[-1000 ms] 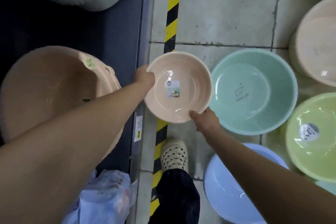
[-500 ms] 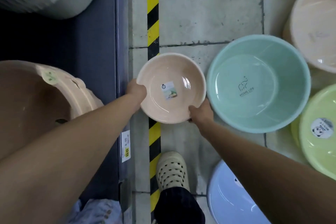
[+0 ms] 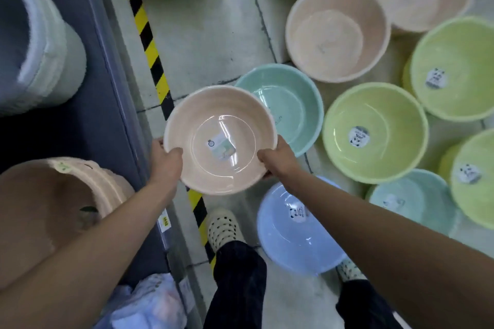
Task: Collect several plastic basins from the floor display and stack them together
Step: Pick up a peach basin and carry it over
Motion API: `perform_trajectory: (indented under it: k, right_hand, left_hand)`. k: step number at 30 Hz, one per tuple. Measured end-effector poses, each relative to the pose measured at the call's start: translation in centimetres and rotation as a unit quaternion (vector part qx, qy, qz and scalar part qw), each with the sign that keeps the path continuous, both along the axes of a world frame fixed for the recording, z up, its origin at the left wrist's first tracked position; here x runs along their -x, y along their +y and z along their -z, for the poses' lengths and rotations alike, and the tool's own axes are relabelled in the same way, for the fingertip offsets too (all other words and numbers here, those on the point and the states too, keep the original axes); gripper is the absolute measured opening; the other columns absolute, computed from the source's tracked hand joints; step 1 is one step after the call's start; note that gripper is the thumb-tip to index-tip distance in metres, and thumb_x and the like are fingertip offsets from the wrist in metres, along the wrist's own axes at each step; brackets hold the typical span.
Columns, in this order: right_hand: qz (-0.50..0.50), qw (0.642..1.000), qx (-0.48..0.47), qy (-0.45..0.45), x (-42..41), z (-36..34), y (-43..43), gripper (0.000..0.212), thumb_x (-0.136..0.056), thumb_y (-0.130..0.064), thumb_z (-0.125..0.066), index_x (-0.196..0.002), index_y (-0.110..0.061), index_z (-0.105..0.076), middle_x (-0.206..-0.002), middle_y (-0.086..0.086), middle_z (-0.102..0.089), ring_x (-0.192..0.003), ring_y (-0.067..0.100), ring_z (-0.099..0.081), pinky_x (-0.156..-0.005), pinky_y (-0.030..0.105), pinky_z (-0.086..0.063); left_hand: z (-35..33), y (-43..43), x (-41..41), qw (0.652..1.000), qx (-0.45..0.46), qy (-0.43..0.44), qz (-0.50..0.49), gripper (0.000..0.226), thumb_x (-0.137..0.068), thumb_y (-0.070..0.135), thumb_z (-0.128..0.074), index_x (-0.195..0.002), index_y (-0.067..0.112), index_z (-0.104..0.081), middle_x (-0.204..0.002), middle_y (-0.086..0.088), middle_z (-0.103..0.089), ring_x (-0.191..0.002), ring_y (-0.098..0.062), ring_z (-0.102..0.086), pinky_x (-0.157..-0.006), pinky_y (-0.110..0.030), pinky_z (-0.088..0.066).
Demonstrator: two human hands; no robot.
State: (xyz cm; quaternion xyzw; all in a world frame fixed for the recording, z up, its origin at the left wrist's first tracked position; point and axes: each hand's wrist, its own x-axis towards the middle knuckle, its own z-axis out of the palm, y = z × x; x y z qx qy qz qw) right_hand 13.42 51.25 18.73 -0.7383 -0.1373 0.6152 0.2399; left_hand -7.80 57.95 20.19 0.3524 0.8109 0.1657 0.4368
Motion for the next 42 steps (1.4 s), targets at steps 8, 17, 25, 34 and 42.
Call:
perform_trajectory:
  k: [8, 17, 25, 34, 42]
  right_hand:
    - [0.117, 0.988, 0.058, -0.081, -18.9, -9.0, -13.5, 0.024, -0.085, -0.008, -0.051, -0.107, -0.017, -0.055, -0.085, 0.005, -0.063, -0.074, 0.029, -0.064, -0.065, 0.047, -0.061]
    - [0.17, 0.968, 0.147, -0.107, -32.7, -7.3, -32.1, 0.025, -0.086, -0.014, -0.057, -0.11, -0.02, -0.056, -0.099, 0.01, -0.067, -0.085, 0.027, -0.066, -0.068, 0.041, -0.061]
    - [0.116, 0.972, 0.189, -0.076, -36.2, 2.9, -40.6, 0.035, -0.091, -0.025, -0.058, -0.124, -0.014, -0.055, -0.108, 0.011, -0.066, -0.093, 0.032, -0.068, -0.076, 0.041, -0.06]
    - [0.116, 0.973, 0.172, -0.1, -34.9, 12.8, -42.6, 0.056, -0.095, -0.025, -0.056, -0.148, -0.016, -0.039, -0.135, 0.013, -0.058, -0.123, 0.032, -0.055, -0.089, 0.03, -0.041]
    - [0.131, 0.958, 0.129, -0.218, -34.0, 16.6, -42.6, 0.076, -0.088, -0.017, -0.061, -0.154, -0.026, -0.026, -0.135, 0.012, -0.047, -0.109, 0.034, -0.057, -0.09, 0.041, -0.048]
  left_hand:
    - [-6.7, -7.7, -21.0, 0.984, 0.049, -0.116, 0.126, 0.025, -0.092, 0.003, -0.052, -0.112, 0.016, -0.059, -0.098, -0.007, -0.065, -0.086, -0.025, -0.061, -0.077, -0.036, -0.051]
    - [-2.8, -20.6, -38.3, 0.944, 0.125, -0.107, 0.288, 0.035, -0.083, -0.007, -0.051, -0.112, 0.011, -0.057, -0.099, -0.008, -0.061, -0.09, -0.028, -0.056, -0.063, -0.029, -0.044]
    - [7.2, -27.5, -43.3, 0.928, 0.118, -0.049, 0.351, 0.032, -0.085, -0.005, -0.055, -0.11, 0.012, -0.063, -0.099, -0.007, -0.064, -0.09, -0.027, -0.059, -0.078, -0.033, -0.046]
    - [17.4, -29.5, -41.2, 0.902, 0.067, 0.005, 0.426, 0.05, -0.081, 0.004, -0.057, -0.129, 0.015, -0.058, -0.126, -0.013, -0.061, -0.114, -0.033, -0.06, -0.102, -0.048, -0.047]
    - [19.2, -30.5, -41.2, 0.897, 0.039, -0.032, 0.438, 0.059, -0.09, 0.005, -0.05, -0.144, 0.029, -0.042, -0.14, 0.001, -0.053, -0.129, -0.022, -0.049, -0.112, -0.045, -0.039]
